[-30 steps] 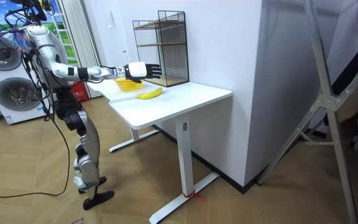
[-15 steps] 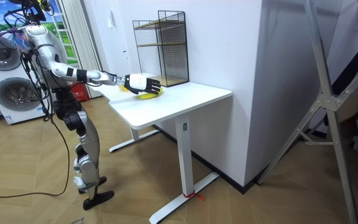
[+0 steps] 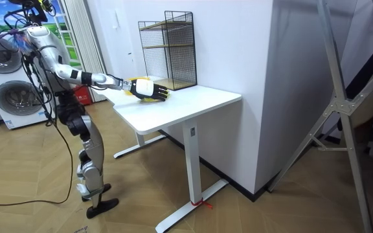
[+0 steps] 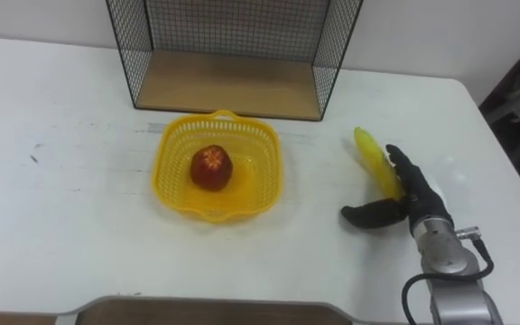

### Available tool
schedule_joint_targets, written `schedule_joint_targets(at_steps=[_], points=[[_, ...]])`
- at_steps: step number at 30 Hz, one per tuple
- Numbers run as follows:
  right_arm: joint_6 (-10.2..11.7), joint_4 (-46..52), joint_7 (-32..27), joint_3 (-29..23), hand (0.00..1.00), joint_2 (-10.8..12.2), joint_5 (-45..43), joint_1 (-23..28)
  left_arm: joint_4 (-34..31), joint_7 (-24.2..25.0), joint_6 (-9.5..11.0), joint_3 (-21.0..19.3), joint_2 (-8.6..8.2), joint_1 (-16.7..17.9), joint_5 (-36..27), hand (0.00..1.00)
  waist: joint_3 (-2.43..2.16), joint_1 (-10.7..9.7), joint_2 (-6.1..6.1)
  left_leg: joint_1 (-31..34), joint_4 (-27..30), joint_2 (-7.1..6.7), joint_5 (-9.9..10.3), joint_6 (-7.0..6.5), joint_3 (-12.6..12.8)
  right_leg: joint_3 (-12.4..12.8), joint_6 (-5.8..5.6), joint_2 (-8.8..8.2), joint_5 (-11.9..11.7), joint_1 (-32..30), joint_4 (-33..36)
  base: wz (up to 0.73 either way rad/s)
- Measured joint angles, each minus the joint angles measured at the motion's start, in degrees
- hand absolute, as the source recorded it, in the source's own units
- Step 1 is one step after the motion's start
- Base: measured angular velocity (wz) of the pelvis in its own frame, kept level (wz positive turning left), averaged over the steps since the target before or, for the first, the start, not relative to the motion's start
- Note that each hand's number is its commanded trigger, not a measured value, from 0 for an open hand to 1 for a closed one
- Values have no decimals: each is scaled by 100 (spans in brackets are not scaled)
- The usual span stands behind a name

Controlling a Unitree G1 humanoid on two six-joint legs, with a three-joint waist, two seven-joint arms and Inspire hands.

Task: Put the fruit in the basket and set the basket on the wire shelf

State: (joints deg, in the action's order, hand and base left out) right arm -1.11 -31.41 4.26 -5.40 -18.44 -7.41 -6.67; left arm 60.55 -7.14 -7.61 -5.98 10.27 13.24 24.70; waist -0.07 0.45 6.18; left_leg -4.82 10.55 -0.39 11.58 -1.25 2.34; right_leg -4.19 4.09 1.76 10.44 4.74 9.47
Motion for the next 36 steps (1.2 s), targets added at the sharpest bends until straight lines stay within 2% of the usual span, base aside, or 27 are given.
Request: schedule_joint_targets(at_steps=[3,21,22,23,24,29,36], points=[[27,-181,37,-2,0,0,3,-72,-1,0,2,0,0,-19,-4,0,-13,18,18,-4,31,-1,1,0,-6,-18,-1,-6,1,17,2,4],[123,-481,218,-96,0,-13,-280,-167,-1,0,50,-1,1,-30,-15,0,-18,72,9,8,74,-11,3,-3,-97,-71,-6,-11,4,23,13,1],[123,-493,224,-96,3,-22,-325,-167,-1,0,50,-1,1,-30,-14,0,-21,82,13,8,74,-11,4,-5,-97,-71,-6,-11,4,23,13,0],[122,-503,228,-100,42,-25,-356,-167,-1,0,50,-1,1,-30,-14,0,-23,95,18,8,74,-10,6,-6,-97,-72,-6,-10,4,23,13,0],[123,-513,229,-103,100,-25,-370,-167,-1,0,50,-1,0,-31,-10,0,-25,102,19,8,73,-10,6,-6,-98,-73,-6,-10,4,23,13,0],[182,-728,114,-269,100,-28,-730,-307,0,0,50,-1,1,-50,-1,0,-27,131,24,8,73,-16,7,-8,-112,-82,-7,-12,4,28,20,0],[98,-856,-122,-379,100,-136,-1369,-465,2,2,39,0,1,-30,-6,0,-25,161,27,17,67,-25,8,-9,-107,-104,-4,-5,3,39,16,0]])
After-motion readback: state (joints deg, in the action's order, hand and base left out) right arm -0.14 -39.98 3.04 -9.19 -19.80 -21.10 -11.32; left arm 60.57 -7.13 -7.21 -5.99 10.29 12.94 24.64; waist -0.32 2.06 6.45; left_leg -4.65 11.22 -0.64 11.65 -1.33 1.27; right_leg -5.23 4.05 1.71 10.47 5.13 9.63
